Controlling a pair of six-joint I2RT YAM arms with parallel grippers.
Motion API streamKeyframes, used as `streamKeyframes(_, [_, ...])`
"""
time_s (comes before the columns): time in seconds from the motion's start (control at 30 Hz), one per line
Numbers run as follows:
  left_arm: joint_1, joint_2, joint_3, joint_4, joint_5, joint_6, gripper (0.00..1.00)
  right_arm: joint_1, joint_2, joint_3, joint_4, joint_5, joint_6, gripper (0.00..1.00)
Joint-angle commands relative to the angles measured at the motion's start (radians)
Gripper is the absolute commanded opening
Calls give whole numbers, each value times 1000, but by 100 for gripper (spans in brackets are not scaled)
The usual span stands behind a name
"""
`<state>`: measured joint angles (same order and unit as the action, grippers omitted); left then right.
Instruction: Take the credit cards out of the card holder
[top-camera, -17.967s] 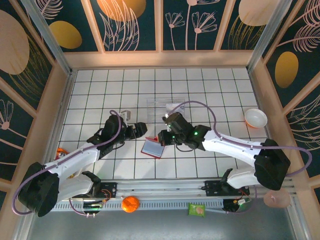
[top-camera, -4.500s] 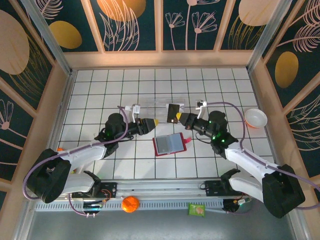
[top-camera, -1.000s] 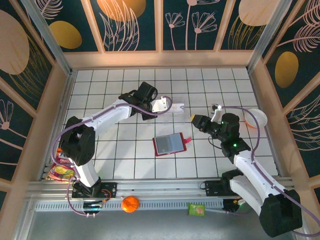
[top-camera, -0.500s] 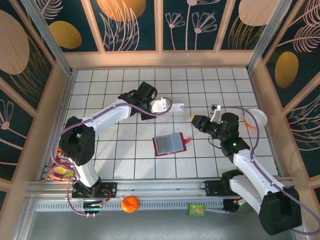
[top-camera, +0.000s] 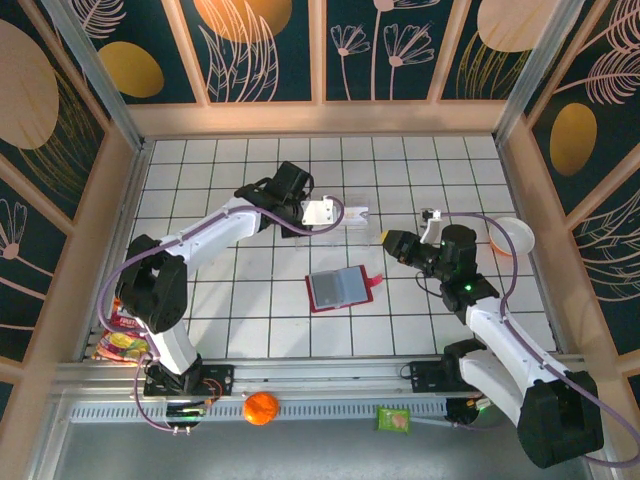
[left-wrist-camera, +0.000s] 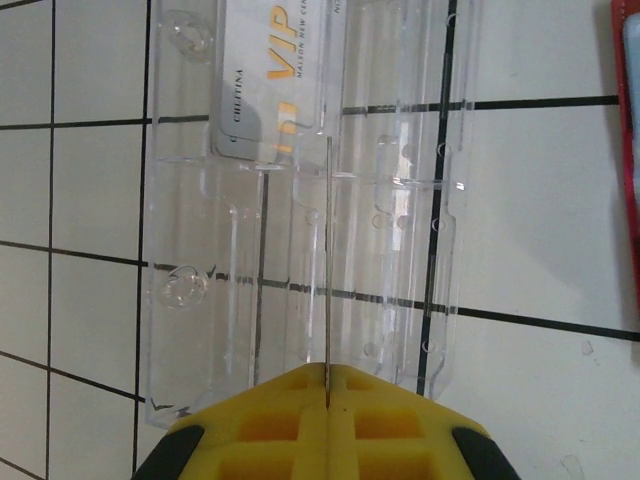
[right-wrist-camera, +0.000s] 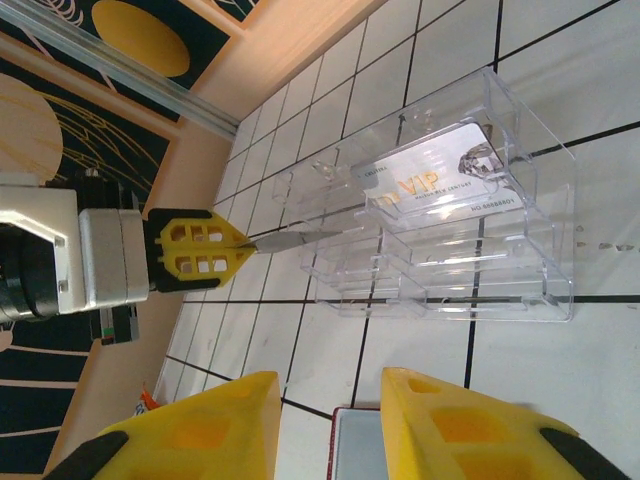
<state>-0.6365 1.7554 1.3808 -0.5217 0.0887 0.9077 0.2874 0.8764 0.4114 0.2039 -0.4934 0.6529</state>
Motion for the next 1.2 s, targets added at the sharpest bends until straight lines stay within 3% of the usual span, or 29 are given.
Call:
streamKeyframes(0.0, [10, -36, -16, -7, 59, 58, 0, -7, 6, 43, -2, 16, -9, 32])
streamKeyframes(0.63, [71, 29, -57, 78, 160, 79, 0, -7, 47, 80, -35, 44, 1, 33])
streamKeyframes(1.17, [77, 85, -58, 99, 134, 76, 0, -8, 71, 83, -15, 36, 2, 34])
